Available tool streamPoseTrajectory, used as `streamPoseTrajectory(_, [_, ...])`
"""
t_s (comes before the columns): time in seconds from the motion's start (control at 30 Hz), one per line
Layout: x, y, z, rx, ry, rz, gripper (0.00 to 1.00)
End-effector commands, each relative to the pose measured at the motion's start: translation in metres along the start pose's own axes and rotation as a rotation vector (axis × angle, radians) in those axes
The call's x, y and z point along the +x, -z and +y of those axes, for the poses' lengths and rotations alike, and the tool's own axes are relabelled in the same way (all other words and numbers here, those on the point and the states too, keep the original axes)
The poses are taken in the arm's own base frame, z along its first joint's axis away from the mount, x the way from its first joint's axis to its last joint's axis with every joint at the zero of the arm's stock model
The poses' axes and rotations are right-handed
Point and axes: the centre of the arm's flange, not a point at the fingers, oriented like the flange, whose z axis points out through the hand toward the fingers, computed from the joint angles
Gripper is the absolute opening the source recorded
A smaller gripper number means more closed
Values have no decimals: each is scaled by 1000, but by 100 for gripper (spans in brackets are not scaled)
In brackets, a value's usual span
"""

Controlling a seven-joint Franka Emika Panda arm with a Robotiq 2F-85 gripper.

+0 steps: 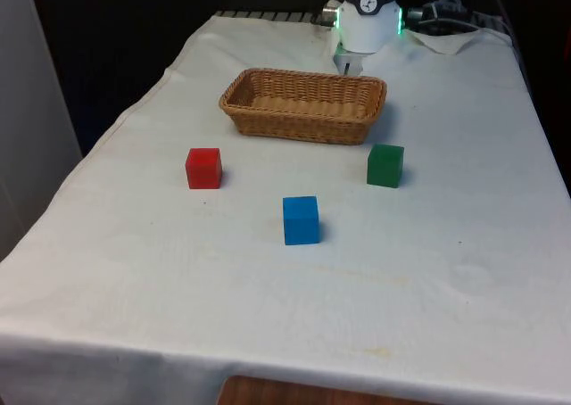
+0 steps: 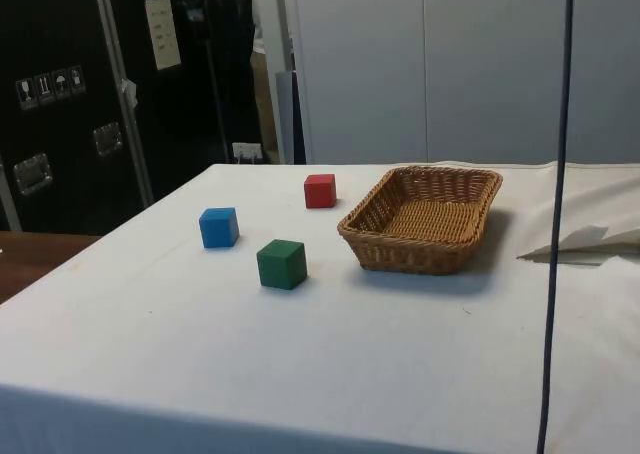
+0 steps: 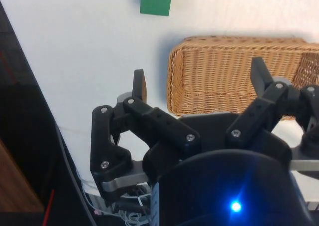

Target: Pick up the blue cube and place it into the basket.

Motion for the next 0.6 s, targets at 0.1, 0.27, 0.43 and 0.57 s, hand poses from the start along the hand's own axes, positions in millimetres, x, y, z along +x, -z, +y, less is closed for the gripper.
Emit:
streamPoseTrajectory(0.1, [8,-4,1,1,11,8,100])
streamPoseTrajectory(0.27, [17,-10,1,-2,29,18,100])
streamPoseTrajectory(0.43, [25,-15,1,-5,49,28,100])
streamPoseTrajectory(0.57, [31,-20,2,-7,65,36,100])
